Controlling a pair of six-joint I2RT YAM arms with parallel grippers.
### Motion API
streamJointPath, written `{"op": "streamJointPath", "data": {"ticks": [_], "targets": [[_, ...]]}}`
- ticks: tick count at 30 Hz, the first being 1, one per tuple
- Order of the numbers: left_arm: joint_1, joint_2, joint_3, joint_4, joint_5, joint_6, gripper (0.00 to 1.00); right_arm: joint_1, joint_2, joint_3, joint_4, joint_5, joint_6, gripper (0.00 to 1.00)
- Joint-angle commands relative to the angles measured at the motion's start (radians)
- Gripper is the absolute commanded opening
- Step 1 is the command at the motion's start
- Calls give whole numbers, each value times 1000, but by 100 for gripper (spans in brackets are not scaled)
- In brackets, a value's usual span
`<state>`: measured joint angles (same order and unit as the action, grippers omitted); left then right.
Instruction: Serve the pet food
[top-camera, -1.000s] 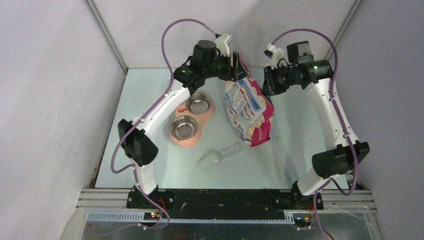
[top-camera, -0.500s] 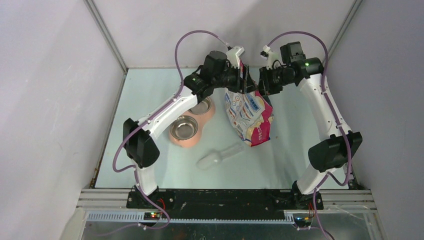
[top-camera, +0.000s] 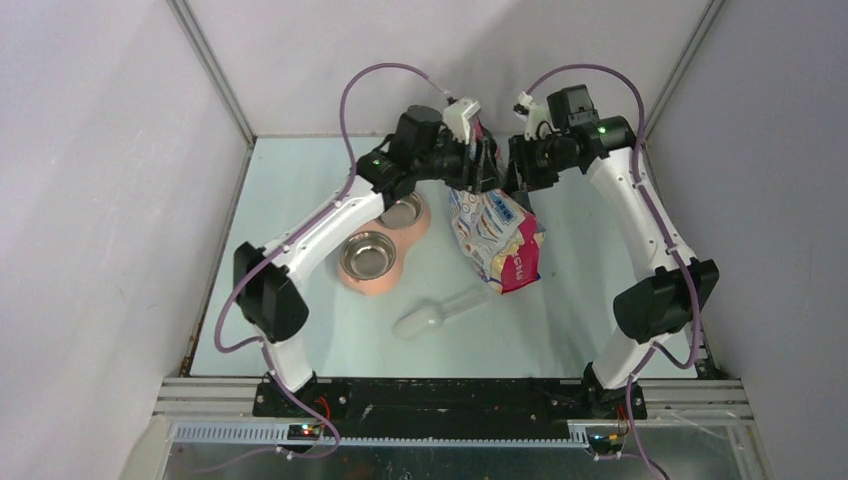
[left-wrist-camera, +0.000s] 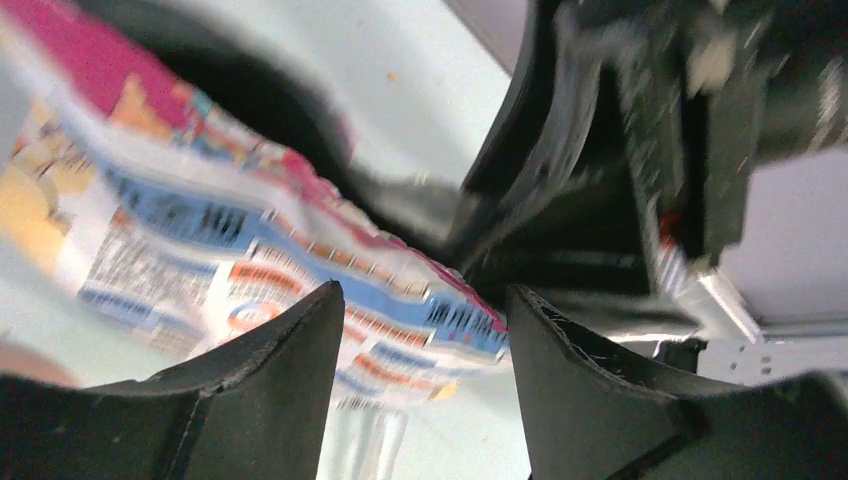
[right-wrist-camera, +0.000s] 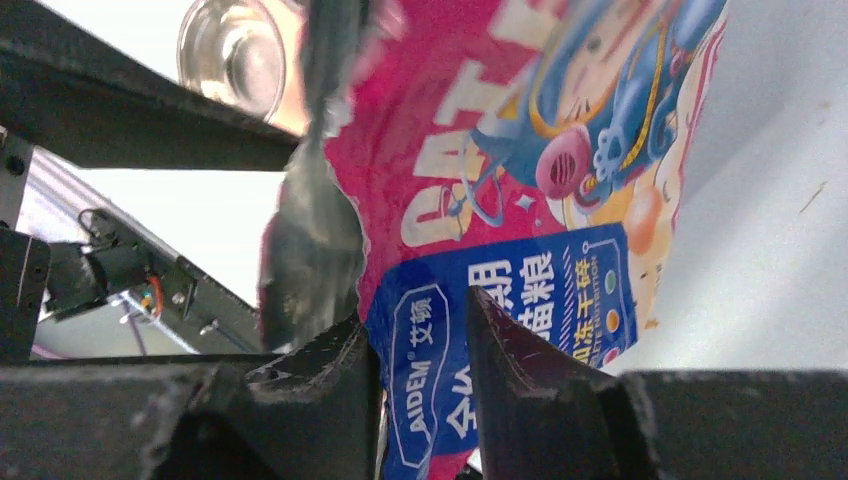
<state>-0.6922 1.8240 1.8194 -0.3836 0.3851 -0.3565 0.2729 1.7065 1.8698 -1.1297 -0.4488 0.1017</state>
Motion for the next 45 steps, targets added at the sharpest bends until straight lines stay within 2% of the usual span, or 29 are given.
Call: {"op": "streamJointPath", "data": {"ticks": [1, 6, 10, 12, 14, 15, 16, 18, 22, 28, 35, 41, 45], "targets": [[75, -167, -125, -55, -6, 121, 67, 36, 66, 152, 51, 147, -28, 37], [91, -249, -238, -57, -20, 220, 67, 57, 207, 309, 73, 198, -45, 38], [87, -272, -240, -57, 7, 308, 68, 80, 325, 439, 77, 237, -54, 38], [79, -286, -238, -26, 23, 399, 68, 87, 357, 487, 75, 250, -54, 37], [57, -313, -250, 14, 23, 562, 70, 89, 352, 495, 74, 251, -55, 36], [36, -322, -266, 25, 14, 710, 71, 89, 335, 480, 74, 251, -60, 36], [18, -336, -276, 55, -4, 785, 72, 89, 325, 470, 74, 255, -63, 37], [5, -349, -313, 120, -26, 1030, 75, 85, 288, 438, 69, 248, -69, 38], [-2, -332, -335, 216, -18, 1231, 80, 61, 207, 356, 44, 184, -72, 41], [-6, -274, -286, 229, 91, 1381, 85, 38, 37, 170, 19, 110, -91, 40], [-31, -163, -191, 185, 196, 1463, 89, 23, -47, 42, 37, 37, -91, 10], [-45, -48, -73, 157, 179, 1493, 88, 21, -60, 37, 40, 2, -82, 2], [-44, -20, -41, 93, 188, 1581, 83, 10, -58, 34, 43, -10, -64, 1]]}}
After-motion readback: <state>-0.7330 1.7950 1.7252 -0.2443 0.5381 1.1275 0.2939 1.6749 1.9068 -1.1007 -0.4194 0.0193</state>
